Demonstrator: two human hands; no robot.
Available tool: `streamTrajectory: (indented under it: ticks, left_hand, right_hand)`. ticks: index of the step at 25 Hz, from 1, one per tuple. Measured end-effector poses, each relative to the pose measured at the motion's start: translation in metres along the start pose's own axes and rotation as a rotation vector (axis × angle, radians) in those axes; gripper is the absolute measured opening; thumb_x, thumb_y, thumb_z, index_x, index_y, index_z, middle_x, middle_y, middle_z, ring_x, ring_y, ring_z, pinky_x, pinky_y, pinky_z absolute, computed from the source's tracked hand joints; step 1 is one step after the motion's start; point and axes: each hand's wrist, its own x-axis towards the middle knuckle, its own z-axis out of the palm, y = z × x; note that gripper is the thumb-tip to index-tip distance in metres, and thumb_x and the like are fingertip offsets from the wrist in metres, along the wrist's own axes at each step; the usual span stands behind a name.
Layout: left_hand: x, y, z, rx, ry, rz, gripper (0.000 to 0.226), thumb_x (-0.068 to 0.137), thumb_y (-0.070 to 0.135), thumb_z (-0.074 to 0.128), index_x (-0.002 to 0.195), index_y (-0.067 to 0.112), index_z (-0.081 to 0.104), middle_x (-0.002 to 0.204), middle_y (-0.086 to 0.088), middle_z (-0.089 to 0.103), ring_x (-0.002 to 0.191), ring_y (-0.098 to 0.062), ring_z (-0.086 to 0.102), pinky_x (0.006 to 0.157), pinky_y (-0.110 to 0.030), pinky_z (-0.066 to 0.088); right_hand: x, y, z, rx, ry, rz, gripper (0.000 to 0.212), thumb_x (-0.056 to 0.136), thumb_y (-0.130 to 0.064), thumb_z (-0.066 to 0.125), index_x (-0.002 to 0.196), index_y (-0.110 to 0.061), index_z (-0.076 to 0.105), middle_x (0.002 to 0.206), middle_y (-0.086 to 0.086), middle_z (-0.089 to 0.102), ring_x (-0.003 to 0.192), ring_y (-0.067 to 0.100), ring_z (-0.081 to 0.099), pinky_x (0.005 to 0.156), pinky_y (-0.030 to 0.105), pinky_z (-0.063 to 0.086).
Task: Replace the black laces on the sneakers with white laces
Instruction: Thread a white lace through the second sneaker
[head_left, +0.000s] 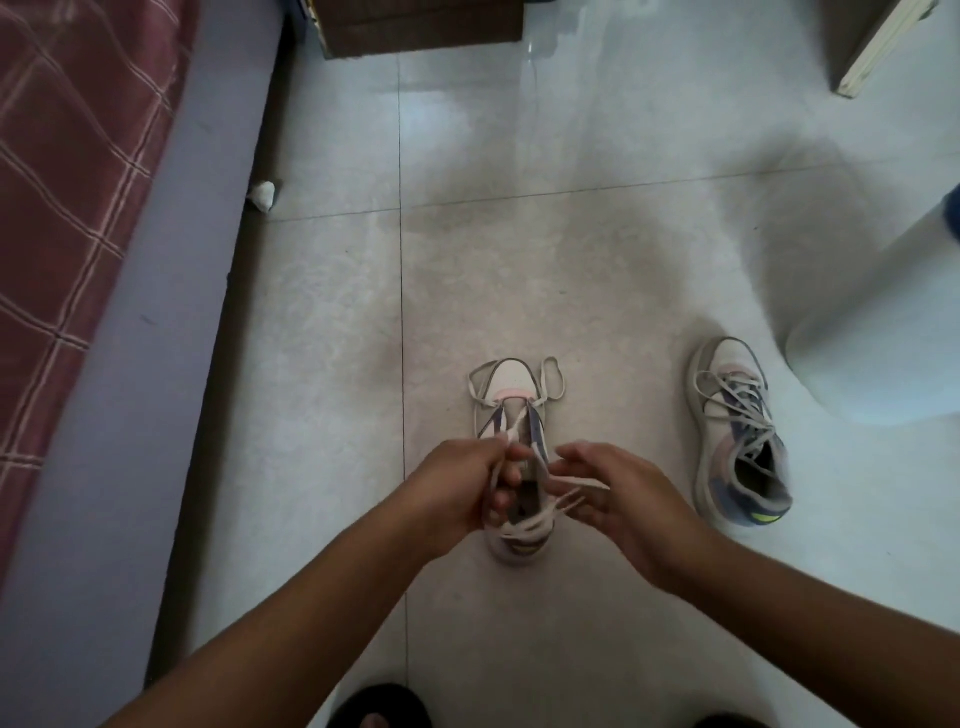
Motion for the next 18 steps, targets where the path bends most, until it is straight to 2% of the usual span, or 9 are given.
streamTrajectory:
  ticks: [3, 6, 7, 8, 10, 12, 13, 16, 18]
  left_hand:
    - [-0.017, -0.016, 0.008, 0.346, -0.133, -0.009, 0.031, 0.1, 0.022, 0.039, 0.085, 0.009, 0.063, 0.061, -0.002, 0.062, 0.049, -0.014, 0.058, 0.047, -0.023, 0.049]
    - [-0.015, -0.023, -0.003, 0.888, -0.357, -0.105, 0.027, 0.099, 0.022, 0.042, 0.099, 0.008, 0.065, 0.092, -0.008, 0.068, 0.083, -0.017, 0.065, 0.072, -0.027, 0.056]
    - [-0.008, -0.024, -0.006, 1.1, -0.305, -0.057, 0.025, 0.098, 0.021, 0.043, 0.103, 0.007, 0.064, 0.099, -0.012, 0.065, 0.088, -0.017, 0.063, 0.071, -0.024, 0.053]
    - [0.004, -0.023, -0.006, 1.226, -0.137, -0.014, 0.023, 0.097, 0.021, 0.045, 0.107, 0.007, 0.061, 0.103, -0.014, 0.061, 0.091, -0.018, 0.061, 0.068, -0.02, 0.048]
    - [0.027, -0.026, -0.001, 1.23, 0.259, 0.046, 0.044, 0.094, 0.029, 0.051, 0.13, 0.005, 0.041, 0.123, -0.016, 0.049, 0.111, -0.024, 0.053, 0.079, -0.024, 0.046]
    - [0.047, -0.037, 0.011, 1.149, 0.378, 0.081, 0.081, 0.086, 0.04, 0.06, 0.143, 0.001, 0.016, 0.14, -0.016, 0.033, 0.127, -0.03, 0.039, 0.098, -0.038, 0.042]
    - [0.058, -0.046, 0.015, 1.121, 0.382, 0.097, 0.086, 0.084, 0.041, 0.063, 0.143, 0.0, 0.014, 0.141, -0.016, 0.031, 0.129, -0.03, 0.037, 0.101, -0.041, 0.04]
    - [0.077, -0.063, 0.018, 1.089, 0.332, 0.082, 0.051, 0.092, 0.034, 0.054, 0.129, 0.003, 0.037, 0.125, -0.015, 0.044, 0.123, -0.027, 0.045, 0.098, -0.034, 0.042]
    - [0.077, -0.063, 0.014, 1.045, 0.324, 0.064, 0.04, 0.098, 0.028, 0.044, 0.129, 0.003, 0.039, 0.127, -0.017, 0.045, 0.125, -0.027, 0.044, 0.102, -0.033, 0.038]
  right_hand:
    - [0.036, -0.008, 0.011, 0.018, -0.097, 0.261, 0.039, 0.1, -0.034, 0.037, 0.092, -0.005, 0.061, 0.075, 0.01, 0.065, 0.067, 0.02, 0.063, 0.064, 0.03, 0.051]
    - [0.061, -0.015, 0.023, 0.165, -0.17, 0.393, 0.04, 0.101, -0.033, 0.035, 0.083, -0.005, 0.058, 0.062, 0.005, 0.054, 0.054, 0.014, 0.054, 0.05, 0.023, 0.05]
    - [0.064, -0.018, 0.026, 0.163, -0.177, 0.405, 0.037, 0.102, -0.029, 0.034, 0.081, -0.007, 0.055, 0.055, 0.001, 0.048, 0.046, 0.01, 0.048, 0.042, 0.018, 0.044]
    - [0.066, -0.018, 0.028, 0.142, -0.181, 0.408, 0.035, 0.102, -0.025, 0.033, 0.08, -0.008, 0.052, 0.051, -0.001, 0.042, 0.04, 0.007, 0.04, 0.036, 0.015, 0.037]
    - [0.063, -0.015, 0.033, 0.091, -0.16, 0.388, 0.03, 0.102, -0.02, 0.03, 0.079, -0.011, 0.048, 0.047, -0.004, 0.034, 0.036, 0.004, 0.03, 0.031, 0.013, 0.023]
    - [0.054, -0.01, 0.036, 0.08, -0.114, 0.355, 0.029, 0.102, -0.019, 0.029, 0.079, -0.012, 0.046, 0.045, -0.005, 0.032, 0.033, 0.004, 0.025, 0.03, 0.013, 0.016]
    - [0.048, -0.009, 0.037, 0.091, -0.096, 0.341, 0.029, 0.102, -0.019, 0.029, 0.079, -0.012, 0.046, 0.043, -0.006, 0.032, 0.032, 0.003, 0.024, 0.03, 0.013, 0.014]
    - [0.019, -0.007, 0.041, 0.09, -0.08, 0.296, 0.027, 0.101, -0.018, 0.032, 0.08, -0.012, 0.048, 0.04, -0.007, 0.032, 0.03, 0.003, 0.023, 0.028, 0.014, 0.015]
    - [-0.006, -0.001, 0.04, 0.044, -0.124, 0.274, 0.024, 0.099, -0.018, 0.036, 0.082, -0.012, 0.051, 0.041, -0.007, 0.034, 0.031, 0.004, 0.025, 0.029, 0.015, 0.017]
